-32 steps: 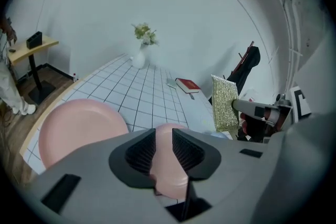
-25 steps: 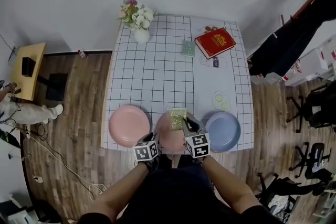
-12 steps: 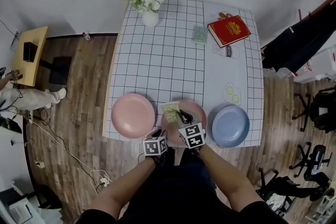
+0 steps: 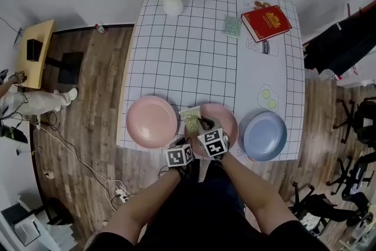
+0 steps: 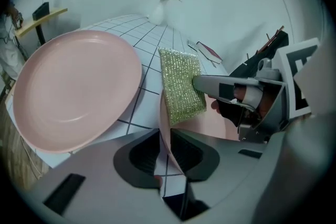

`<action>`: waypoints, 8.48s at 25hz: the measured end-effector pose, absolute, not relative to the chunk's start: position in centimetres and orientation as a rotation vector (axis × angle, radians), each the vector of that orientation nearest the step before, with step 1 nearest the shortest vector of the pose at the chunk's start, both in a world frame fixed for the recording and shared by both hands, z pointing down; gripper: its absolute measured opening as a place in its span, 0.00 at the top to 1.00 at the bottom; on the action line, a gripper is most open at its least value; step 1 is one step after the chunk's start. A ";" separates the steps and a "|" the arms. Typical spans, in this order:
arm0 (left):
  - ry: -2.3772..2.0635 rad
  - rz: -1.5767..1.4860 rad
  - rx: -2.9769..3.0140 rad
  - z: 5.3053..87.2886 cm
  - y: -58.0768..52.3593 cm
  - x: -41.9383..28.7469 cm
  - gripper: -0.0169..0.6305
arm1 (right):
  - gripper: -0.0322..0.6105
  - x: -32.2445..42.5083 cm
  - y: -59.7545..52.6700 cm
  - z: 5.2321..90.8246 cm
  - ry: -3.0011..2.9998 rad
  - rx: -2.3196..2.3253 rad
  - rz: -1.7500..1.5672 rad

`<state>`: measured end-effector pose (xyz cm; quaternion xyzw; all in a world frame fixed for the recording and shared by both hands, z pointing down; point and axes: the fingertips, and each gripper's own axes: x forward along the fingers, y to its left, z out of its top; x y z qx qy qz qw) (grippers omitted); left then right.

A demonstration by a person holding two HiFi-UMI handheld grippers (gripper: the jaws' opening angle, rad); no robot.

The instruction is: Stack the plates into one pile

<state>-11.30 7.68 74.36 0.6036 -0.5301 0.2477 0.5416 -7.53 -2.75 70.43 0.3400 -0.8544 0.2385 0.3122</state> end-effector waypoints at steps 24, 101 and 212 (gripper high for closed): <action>-1.278 0.602 1.398 74.5 7.9 -11.6 0.91 | 0.86 -6.2 -5.2 73.5 -2.078 1.036 0.490; -1.245 0.633 1.429 74.2 7.1 -11.8 0.92 | 0.87 -7.2 -2.4 73.9 -1.980 0.937 0.566; -1.232 0.635 1.472 74.3 7.1 -11.8 0.91 | 0.86 -8.2 -1.9 74.0 -2.020 0.854 0.739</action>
